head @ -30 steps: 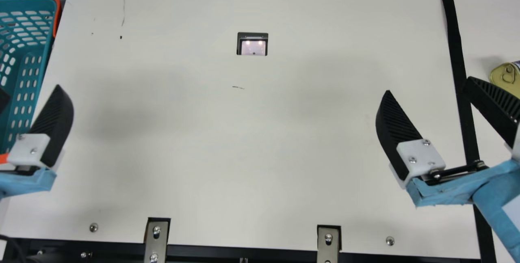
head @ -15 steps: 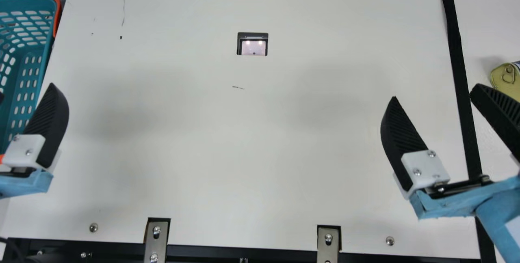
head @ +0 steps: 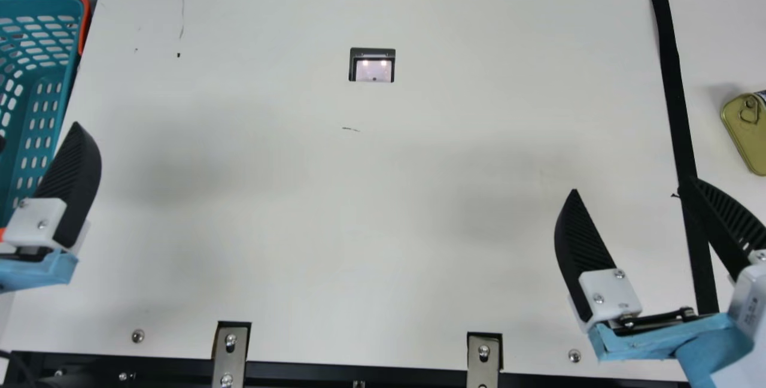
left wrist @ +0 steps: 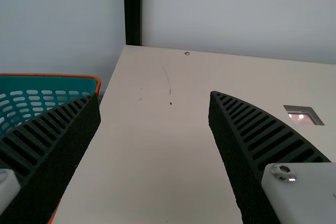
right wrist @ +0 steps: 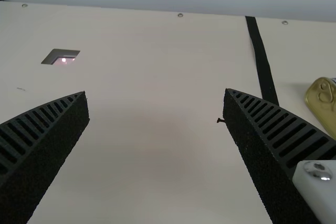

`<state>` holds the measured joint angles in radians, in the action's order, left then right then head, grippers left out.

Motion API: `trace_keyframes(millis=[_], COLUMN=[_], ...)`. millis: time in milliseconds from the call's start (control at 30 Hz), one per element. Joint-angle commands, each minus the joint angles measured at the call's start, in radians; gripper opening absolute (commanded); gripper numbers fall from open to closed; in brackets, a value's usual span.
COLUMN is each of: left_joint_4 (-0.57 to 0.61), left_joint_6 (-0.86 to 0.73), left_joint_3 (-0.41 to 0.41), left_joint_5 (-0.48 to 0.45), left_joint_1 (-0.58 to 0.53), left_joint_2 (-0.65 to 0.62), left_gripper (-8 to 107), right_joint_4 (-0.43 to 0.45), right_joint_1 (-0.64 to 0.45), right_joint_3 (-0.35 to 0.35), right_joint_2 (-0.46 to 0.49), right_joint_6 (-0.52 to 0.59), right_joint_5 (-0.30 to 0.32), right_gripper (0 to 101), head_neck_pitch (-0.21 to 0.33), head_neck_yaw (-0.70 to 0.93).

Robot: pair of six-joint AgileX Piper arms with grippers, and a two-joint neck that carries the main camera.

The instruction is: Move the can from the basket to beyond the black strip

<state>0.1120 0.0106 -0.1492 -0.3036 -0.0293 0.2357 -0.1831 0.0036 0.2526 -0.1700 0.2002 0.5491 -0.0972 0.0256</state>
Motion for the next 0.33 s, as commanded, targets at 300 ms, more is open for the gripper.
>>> trace_keyframes(millis=[300], left_joint_4=[0.000], left_joint_6=[0.000], left_joint_3=[0.000], left_joint_5=[0.000], left_joint_1=[0.000], left_joint_2=[0.000], left_gripper=[90], right_joint_4=[0.000], right_joint_1=[0.000], right_joint_3=[0.000], right_joint_2=[0.000], right_joint_6=[0.000], right_joint_5=[0.003], right_gripper=[101], head_neck_pitch=[0.000], head_neck_yaw=[-0.002])
